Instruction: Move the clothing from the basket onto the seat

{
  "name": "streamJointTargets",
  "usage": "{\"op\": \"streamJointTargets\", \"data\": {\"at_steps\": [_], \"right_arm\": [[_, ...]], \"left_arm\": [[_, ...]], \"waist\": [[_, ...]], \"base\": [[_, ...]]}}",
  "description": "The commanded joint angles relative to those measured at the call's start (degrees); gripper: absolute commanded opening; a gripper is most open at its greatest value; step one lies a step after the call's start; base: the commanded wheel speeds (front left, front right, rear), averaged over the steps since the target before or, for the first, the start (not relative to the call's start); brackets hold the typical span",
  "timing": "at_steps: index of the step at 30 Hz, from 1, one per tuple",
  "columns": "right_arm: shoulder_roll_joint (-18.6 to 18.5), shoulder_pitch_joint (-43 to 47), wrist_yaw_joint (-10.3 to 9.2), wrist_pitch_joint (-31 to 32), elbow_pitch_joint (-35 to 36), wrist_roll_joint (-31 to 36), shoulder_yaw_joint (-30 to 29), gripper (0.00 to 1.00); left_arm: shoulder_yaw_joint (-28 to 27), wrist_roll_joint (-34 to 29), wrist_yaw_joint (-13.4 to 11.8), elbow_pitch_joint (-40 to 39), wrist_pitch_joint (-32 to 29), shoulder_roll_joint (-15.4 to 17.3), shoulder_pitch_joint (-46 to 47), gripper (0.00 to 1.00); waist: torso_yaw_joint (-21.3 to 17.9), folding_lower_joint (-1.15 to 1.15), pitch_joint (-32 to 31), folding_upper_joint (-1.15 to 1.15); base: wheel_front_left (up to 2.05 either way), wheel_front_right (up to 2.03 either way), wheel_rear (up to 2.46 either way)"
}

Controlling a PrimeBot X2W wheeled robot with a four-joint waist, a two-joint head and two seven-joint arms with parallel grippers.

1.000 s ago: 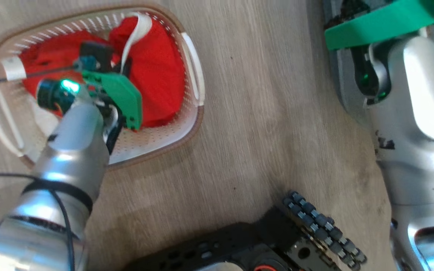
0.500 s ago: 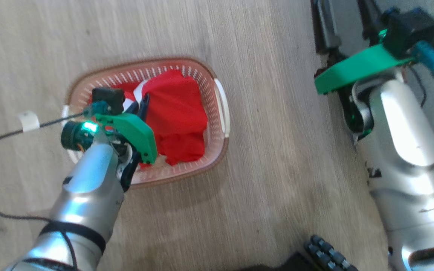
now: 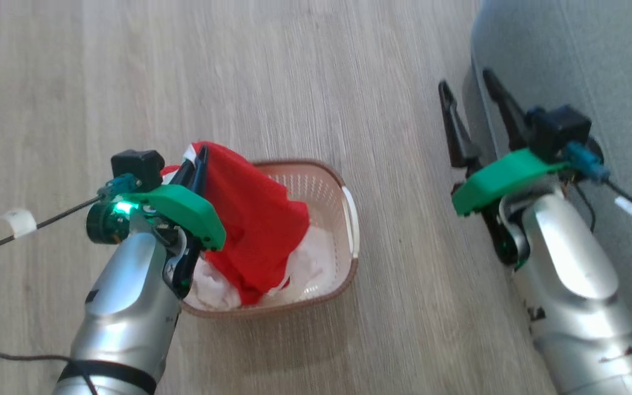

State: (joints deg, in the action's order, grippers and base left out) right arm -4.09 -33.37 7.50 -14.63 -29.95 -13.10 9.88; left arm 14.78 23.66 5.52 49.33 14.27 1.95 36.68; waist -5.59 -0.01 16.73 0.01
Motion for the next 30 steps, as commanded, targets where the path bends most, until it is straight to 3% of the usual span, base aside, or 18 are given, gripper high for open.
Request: {"op": "streamJointTargets", "data": {"at_steps": [1, 10, 22, 30], "right_arm": [[0.0, 0.4, -0.01, -0.4, 1.4, -0.3, 0.8, 1.0], [-0.3, 4.3, -0.01, -0.4, -0.4, -0.6, 0.7, 1.0], [-0.2, 6.8, -0.01, -0.4, -1.0, -0.7, 0.1, 1.0], [0.0, 8.5, -0.01, -0.4, -1.8, -0.8, 0.4, 1.0]], "left_arm": [[-1.9, -0.7, -0.1, -2.7, 0.7, 0.9, 0.6, 0.0], [-1.0, -0.9, 0.7, -12.9, 0.7, 0.9, 0.6, 0.0], [4.2, -1.8, 1.4, -28.1, 0.7, 0.9, 9.5, 0.0], [7.4, -0.6, 0.3, -32.9, 0.7, 0.9, 11.2, 0.0]], "waist": [[1.4, 0.01, -3.1, -0.01], [2.8, 0.01, -8.1, -0.01], [3.5, 0.01, -10.5, -0.01], [3.3, 0.01, -12.6, -0.01]], "base": [[0.0, 0.0, 0.0], [0.0, 0.0, 0.0], [0.0, 0.0, 0.0], [0.0, 0.0, 0.0]]}}
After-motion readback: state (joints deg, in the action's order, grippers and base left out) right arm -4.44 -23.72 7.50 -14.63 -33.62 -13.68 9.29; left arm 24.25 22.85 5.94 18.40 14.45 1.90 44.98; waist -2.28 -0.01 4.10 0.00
